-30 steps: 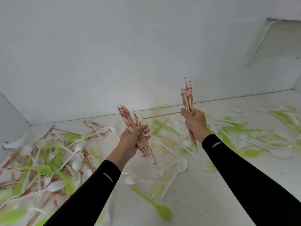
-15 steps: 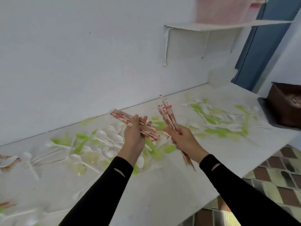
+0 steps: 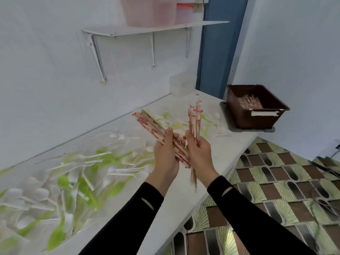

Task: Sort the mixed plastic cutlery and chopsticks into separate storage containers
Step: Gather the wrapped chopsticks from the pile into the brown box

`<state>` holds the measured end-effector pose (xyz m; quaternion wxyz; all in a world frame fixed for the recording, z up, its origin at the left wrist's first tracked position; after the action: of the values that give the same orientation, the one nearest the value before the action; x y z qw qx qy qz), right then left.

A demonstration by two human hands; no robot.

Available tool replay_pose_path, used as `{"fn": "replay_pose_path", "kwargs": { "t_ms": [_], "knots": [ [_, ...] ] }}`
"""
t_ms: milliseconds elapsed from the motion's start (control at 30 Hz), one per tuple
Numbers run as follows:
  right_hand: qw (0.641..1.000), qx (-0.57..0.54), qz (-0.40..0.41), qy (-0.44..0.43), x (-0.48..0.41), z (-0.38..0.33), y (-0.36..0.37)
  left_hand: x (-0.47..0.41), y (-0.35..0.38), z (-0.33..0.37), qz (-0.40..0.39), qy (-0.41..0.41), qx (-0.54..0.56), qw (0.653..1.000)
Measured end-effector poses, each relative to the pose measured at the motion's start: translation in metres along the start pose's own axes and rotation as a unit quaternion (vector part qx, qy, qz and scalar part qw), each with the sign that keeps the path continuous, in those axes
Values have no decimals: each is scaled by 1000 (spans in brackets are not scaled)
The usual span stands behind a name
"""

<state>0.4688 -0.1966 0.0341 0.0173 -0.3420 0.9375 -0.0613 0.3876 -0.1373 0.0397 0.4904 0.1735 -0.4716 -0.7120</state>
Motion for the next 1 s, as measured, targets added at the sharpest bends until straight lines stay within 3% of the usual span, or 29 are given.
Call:
{"fn": "replay_pose_path", "kwargs": {
  "t_ms": [67, 200, 433, 600, 833, 1000],
  "knots": [
    [1000, 17, 18, -6, -12, -5, -25, -12, 4, -5, -3, 13, -10, 1000],
    [995, -77, 56, -20, -48, -24, -76, -44, 9, -37, 12, 13, -58, 998],
    [983, -140, 107, -53, -98, -35, -108, -69, 28, -136, -1, -149, -26, 989],
    [986, -151, 68, -30, -129, -14, -116, -96, 82, -174, -25, -255, 12, 966],
    [991, -110, 68, -33, -205, -35, -171, -145, 165, -194, -74, -173, -29, 982],
    [992, -54, 110, 28, -269, -24, -225, -196, 212, -204, -104, -127, -61, 985]
  ]
}}
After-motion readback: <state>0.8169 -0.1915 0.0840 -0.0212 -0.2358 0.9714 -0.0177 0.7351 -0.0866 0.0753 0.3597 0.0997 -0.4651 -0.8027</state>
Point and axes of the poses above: each hand's wrist, its own x-axis away from the middle knuckle, its own y-axis out of the palm, z = x × y, the point moved 5 cm from there along -x, towards the middle knuckle, and after that the axes turned 14 degrees about x, right-handed, at the moved point
